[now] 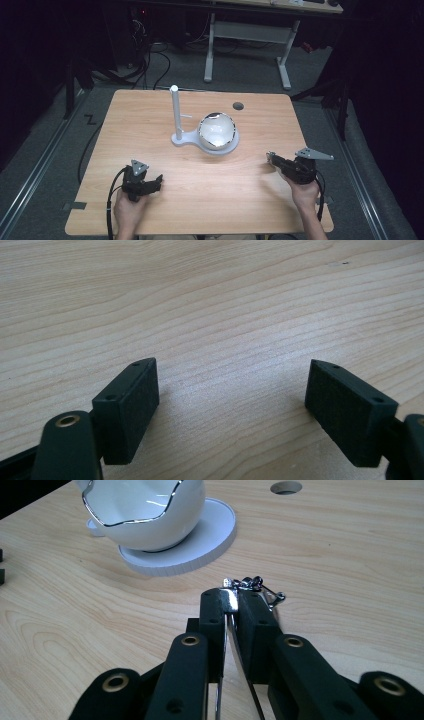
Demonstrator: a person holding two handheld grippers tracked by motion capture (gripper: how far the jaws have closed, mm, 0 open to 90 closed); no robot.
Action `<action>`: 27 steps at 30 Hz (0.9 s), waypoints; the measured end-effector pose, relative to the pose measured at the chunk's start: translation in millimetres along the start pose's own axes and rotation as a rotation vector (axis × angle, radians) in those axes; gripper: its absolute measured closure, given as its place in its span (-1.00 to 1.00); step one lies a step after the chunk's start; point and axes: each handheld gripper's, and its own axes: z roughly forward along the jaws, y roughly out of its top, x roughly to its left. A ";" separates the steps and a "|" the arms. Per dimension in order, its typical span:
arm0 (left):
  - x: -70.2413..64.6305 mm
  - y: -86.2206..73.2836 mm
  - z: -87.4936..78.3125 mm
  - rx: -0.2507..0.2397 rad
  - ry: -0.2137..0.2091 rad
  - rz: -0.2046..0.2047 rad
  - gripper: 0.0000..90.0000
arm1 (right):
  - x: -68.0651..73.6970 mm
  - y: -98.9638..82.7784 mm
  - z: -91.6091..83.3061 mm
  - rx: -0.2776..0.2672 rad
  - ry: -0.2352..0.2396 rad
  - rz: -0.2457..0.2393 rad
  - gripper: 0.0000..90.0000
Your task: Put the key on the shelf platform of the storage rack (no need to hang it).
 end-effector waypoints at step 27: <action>0.1 0.0 0.0 0.000 -0.001 0.000 -0.51 | 37.8 31.7 2.6 0.009 0.078 -0.144 0.83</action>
